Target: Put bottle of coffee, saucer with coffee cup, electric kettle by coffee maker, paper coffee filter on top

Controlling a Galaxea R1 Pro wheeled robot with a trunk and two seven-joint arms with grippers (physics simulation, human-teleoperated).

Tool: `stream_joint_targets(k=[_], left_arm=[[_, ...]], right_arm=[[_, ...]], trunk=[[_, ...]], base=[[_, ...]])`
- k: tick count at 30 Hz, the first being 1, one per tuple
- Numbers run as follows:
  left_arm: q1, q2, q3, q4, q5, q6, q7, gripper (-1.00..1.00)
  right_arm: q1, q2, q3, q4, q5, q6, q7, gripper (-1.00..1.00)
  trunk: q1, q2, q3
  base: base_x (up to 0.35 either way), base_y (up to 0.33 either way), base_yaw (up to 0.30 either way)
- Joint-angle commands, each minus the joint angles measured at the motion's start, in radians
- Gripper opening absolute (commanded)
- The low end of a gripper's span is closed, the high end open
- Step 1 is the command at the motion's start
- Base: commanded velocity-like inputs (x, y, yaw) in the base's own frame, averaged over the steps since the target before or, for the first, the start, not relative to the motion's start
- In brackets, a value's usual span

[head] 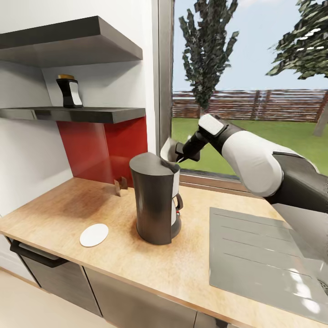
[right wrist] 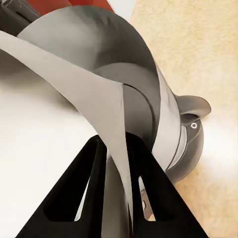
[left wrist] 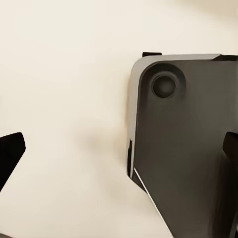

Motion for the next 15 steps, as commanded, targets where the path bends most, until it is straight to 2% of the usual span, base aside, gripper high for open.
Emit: stream_joint_targets(k=[1,15], left_arm=[[-0.001,0.000,0.002,0.001,0.001,-0.004,0.001,1.00],[-0.001,0.000,0.002,0.001,0.001,-0.004,0.000,1.00]], right_arm=[[0.001,0.000,-0.008,-0.001,-0.006,0.002,-0.009,-1.00],[0.006,0.000,-0.008,-0.002,-0.006,0.002,-0.009,-1.00]], trunk=[[0.001,-0.002,-0.002],[0.001,-0.002,-0.002]], base=[[0.000,0.000,0.000],[0.000,0.000,0.000]])
